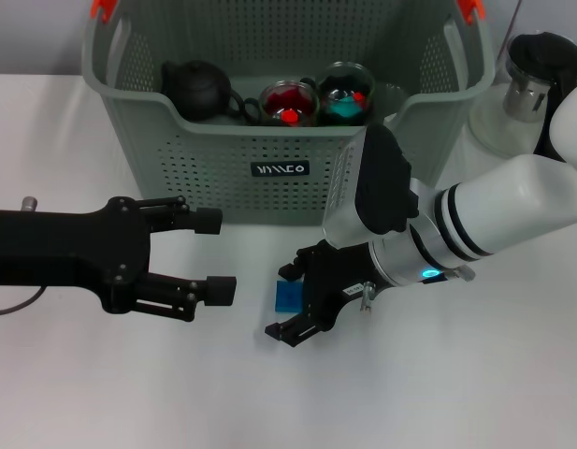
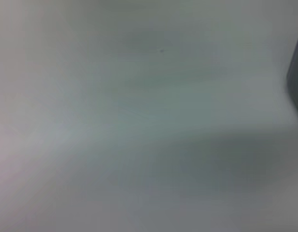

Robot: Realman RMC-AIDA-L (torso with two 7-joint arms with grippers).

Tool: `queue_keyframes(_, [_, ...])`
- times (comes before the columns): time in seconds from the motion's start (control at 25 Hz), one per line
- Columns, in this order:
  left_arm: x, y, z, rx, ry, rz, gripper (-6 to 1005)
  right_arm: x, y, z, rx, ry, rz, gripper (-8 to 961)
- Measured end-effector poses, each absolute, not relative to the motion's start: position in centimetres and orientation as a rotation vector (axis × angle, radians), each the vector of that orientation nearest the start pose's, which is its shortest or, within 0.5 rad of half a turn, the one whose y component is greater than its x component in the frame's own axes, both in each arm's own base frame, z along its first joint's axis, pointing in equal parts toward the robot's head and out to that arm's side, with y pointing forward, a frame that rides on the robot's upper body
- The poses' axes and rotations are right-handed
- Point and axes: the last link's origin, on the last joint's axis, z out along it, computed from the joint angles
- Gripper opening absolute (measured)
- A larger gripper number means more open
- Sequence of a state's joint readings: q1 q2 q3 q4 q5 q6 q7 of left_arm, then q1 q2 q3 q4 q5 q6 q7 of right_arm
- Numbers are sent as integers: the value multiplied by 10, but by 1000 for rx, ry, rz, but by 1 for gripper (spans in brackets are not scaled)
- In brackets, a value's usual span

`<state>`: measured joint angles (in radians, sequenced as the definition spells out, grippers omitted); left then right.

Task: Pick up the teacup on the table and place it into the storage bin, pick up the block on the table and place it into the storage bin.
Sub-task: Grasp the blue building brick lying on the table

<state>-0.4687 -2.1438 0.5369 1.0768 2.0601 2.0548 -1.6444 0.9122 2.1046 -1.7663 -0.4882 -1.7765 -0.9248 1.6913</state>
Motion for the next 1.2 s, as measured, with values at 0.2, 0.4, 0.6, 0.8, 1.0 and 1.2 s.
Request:
queue_keyframes(0.2, [-229,279,58,-2916,-610,-838,950,163,364,-143,-3040,229,-125,777])
queue_keyframes(0.4, [-229,279,57,-2917,-612,-840,950,164,364,-143,-3039,235,-126,768])
queue_keyframes(0.6, [-228,279,57,-2919,-610,-841,950,164,364,-143,-3035,238,-127,758])
queue_keyframes(0.8, [-228,279,57,-2920,-608,-842,951,165,365,-143,-3030,241,-124,586])
queue_keyframes(1.0, [-227,280,58,-2915,-600,-855,951,165,366,-142,-3027,238,-124,549])
queue_keyframes(1.2, [-227,280,58,-2912,-599,-858,951,165,366,-142,-3027,229,-128,522])
